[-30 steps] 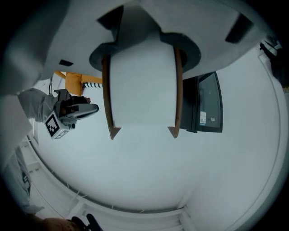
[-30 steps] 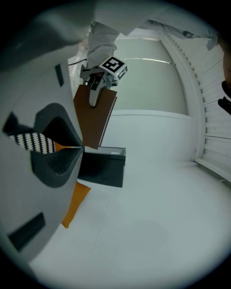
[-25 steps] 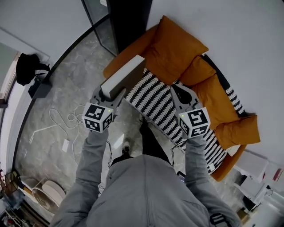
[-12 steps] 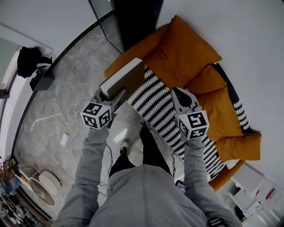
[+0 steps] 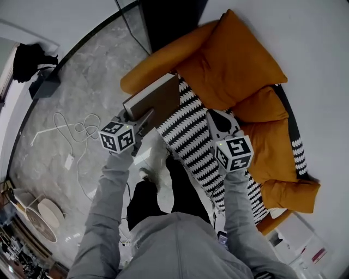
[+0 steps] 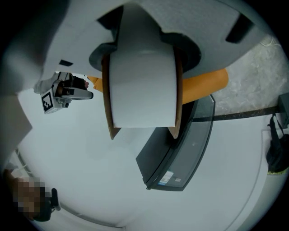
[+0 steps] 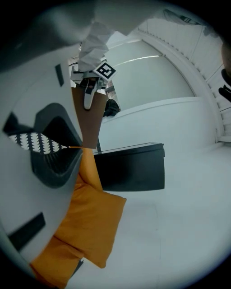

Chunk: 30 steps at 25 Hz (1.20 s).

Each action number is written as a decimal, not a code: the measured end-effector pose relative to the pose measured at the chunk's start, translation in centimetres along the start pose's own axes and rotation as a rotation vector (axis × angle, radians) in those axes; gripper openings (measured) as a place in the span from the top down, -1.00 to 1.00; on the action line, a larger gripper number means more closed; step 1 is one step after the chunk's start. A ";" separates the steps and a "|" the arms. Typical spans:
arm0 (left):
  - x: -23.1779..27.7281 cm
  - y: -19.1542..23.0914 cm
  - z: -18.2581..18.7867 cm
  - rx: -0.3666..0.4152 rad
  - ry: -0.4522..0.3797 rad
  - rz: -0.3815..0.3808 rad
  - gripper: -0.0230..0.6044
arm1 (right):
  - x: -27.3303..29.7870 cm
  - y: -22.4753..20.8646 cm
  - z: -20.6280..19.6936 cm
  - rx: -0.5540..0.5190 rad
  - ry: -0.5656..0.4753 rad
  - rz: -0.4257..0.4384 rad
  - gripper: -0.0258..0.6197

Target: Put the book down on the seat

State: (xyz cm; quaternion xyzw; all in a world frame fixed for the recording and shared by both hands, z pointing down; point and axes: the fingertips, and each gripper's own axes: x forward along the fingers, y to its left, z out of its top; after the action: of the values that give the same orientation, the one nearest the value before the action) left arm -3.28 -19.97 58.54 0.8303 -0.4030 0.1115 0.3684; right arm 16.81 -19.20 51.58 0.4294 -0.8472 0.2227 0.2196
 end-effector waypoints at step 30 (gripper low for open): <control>17.4 9.3 -15.7 -0.496 0.104 -0.148 0.21 | 15.4 -2.4 -15.3 0.037 0.204 0.125 0.83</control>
State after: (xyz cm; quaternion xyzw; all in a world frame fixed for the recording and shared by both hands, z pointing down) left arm 2.79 -22.92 82.87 0.7352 -0.3367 0.0245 0.5878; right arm 13.32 -21.52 72.97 0.3551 -0.8412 0.2942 0.2825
